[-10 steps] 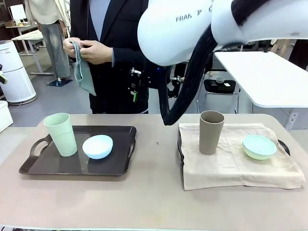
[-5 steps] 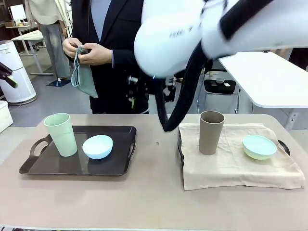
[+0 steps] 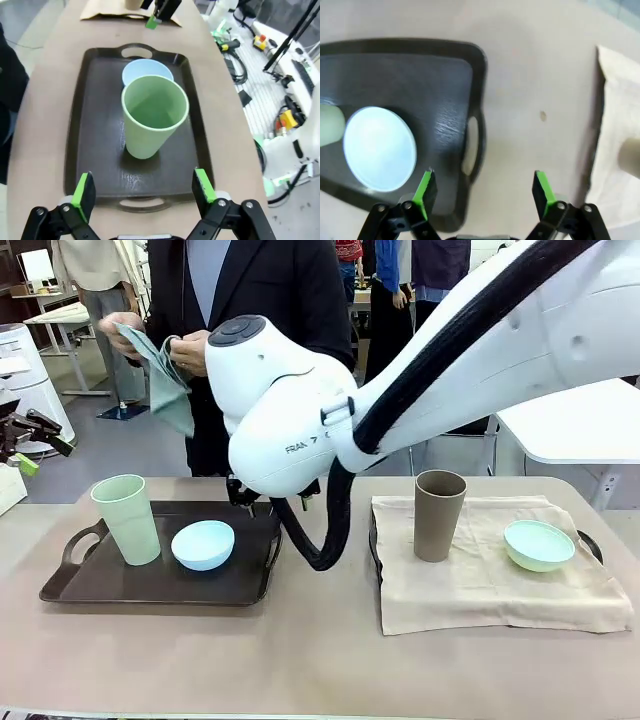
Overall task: Set up a tray with a mat and arrange the tableware.
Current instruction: Pick up the Picnic Bowl and Reusable plastic cup from the Handle tray in front of the human's position and hold them in the air.
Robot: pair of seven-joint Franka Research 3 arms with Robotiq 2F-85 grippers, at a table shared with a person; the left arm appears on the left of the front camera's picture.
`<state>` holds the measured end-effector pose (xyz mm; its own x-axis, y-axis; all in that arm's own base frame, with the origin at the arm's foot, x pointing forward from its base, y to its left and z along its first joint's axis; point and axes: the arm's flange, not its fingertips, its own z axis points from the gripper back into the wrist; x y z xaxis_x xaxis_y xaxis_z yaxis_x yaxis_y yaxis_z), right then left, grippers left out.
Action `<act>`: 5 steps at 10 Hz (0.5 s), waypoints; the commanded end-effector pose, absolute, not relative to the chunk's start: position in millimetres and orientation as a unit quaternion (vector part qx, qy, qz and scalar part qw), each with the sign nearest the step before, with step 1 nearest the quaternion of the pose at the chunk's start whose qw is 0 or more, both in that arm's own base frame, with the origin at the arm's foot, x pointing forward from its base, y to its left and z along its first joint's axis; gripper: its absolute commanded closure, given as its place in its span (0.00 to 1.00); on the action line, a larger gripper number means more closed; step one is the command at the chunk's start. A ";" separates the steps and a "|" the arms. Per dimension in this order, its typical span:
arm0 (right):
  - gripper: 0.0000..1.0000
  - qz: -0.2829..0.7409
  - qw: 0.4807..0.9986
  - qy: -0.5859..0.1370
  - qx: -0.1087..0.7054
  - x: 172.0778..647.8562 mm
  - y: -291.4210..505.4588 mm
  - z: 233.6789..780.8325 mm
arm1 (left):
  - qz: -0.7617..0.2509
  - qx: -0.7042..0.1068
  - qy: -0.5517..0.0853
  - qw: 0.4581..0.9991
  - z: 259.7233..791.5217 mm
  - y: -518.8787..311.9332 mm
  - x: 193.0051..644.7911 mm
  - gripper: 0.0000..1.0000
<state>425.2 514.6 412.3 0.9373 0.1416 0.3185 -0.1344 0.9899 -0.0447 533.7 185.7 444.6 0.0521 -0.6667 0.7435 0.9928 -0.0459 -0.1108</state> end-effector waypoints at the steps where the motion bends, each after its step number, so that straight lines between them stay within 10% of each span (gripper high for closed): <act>1: 0.02 0.068 0.985 -0.159 -0.019 419.0 504.4 416.0 | -0.649 -0.323 -0.245 0.644 446.3 184.3 534.8 0.00; 5: 0.02 0.059 0.990 -0.126 0.000 430.2 538.8 390.5 | -0.678 -0.345 -0.288 0.582 427.3 191.6 549.6 0.00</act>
<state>427.0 524.3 400.3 0.9461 0.1328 0.2953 -0.1270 0.9911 -0.0388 541.4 183.6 436.3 -0.0008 -0.6472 0.7623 0.9939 -0.0843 -0.0706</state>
